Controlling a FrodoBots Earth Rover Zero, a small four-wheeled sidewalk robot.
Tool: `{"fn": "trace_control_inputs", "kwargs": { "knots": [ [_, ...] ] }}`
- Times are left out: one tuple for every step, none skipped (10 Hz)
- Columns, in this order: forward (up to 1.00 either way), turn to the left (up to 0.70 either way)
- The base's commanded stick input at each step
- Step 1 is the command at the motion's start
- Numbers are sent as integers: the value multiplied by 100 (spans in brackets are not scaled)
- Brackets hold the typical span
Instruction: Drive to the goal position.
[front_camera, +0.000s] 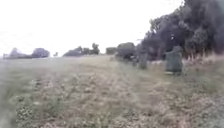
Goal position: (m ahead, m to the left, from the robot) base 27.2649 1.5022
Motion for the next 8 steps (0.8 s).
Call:
{"fn": "trace_control_inputs", "kwargs": {
  "knots": [
    [70,0],
    [70,0],
    [70,0],
    [70,0],
    [70,0],
    [70,0],
    [70,0],
    [70,0]
  ]
}}
